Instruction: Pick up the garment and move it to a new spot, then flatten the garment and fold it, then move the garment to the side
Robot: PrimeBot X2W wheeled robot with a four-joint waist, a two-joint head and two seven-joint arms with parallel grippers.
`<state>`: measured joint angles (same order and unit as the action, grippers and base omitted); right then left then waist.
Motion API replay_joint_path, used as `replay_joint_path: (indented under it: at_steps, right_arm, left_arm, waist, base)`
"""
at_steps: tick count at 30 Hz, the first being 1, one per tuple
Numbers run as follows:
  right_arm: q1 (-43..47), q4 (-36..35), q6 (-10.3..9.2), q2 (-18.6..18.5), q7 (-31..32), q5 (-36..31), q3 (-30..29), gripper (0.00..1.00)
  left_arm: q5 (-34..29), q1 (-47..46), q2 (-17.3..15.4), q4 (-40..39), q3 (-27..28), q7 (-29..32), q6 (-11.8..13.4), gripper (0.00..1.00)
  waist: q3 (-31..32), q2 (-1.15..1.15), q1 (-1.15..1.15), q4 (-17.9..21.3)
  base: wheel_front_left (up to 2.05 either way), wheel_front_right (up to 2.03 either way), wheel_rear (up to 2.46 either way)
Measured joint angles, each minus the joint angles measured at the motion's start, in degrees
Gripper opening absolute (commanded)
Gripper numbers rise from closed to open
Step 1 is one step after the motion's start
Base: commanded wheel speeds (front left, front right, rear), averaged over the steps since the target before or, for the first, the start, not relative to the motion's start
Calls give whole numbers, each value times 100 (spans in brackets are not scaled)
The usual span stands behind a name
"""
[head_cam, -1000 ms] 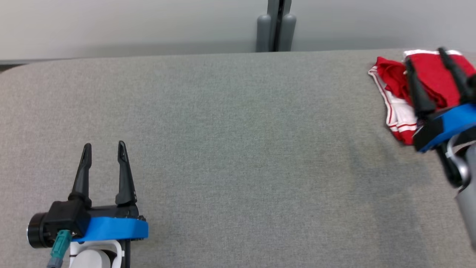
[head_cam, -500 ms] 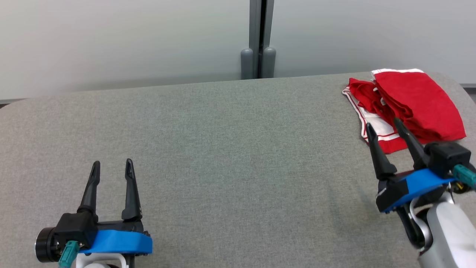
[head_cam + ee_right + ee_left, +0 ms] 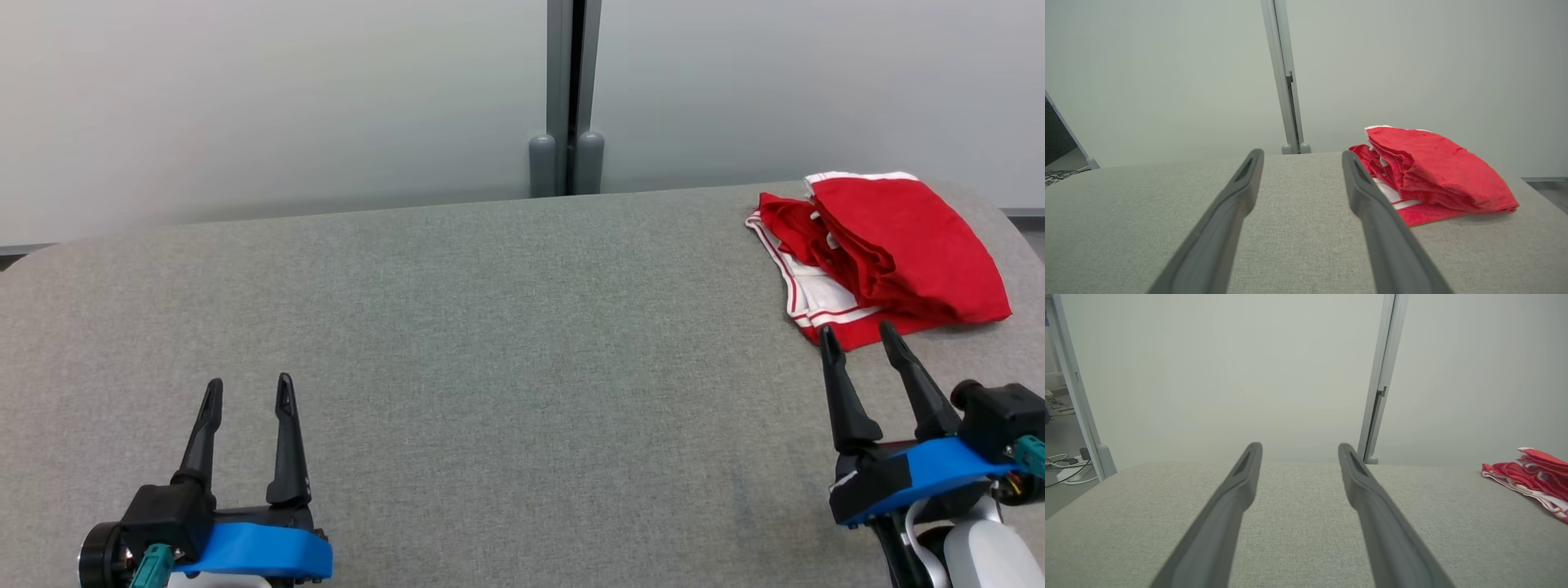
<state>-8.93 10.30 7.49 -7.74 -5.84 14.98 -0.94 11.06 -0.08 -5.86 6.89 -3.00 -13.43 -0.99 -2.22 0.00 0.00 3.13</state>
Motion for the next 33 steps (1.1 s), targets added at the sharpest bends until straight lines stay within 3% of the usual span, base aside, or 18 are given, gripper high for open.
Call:
replay_joint_path:
  at_steps: [12, 31, 32, 33]
  right_arm:
    - [626, -408, 0, 371, 71, -207, -213, 100]
    - [739, -533, 0, 474, 124, -293, -131, 100]
    - [743, -533, 0, 475, 125, -291, -126, 0]
    - [745, -516, 0, 476, 124, -290, -120, 0]
  left_arm:
    - [57, 86, -22, -4, -88, 74, 31, 100]
    - [149, 105, -83, 29, -151, 124, 96, 100]
    - [157, 105, -85, 27, -153, 123, 98, 0]
    - [160, 108, -81, 41, -155, 124, 98, 0]
  waist:
    - [119, 0, 0, -161]
    - [179, 0, 0, -270]
    - [175, 0, 0, -274]
    - [172, 0, 1, -277]
  base:
    - [0, 0, 0]
    - [0, 0, 0]
    - [0, 0, 0]
    - [0, 0, 0]
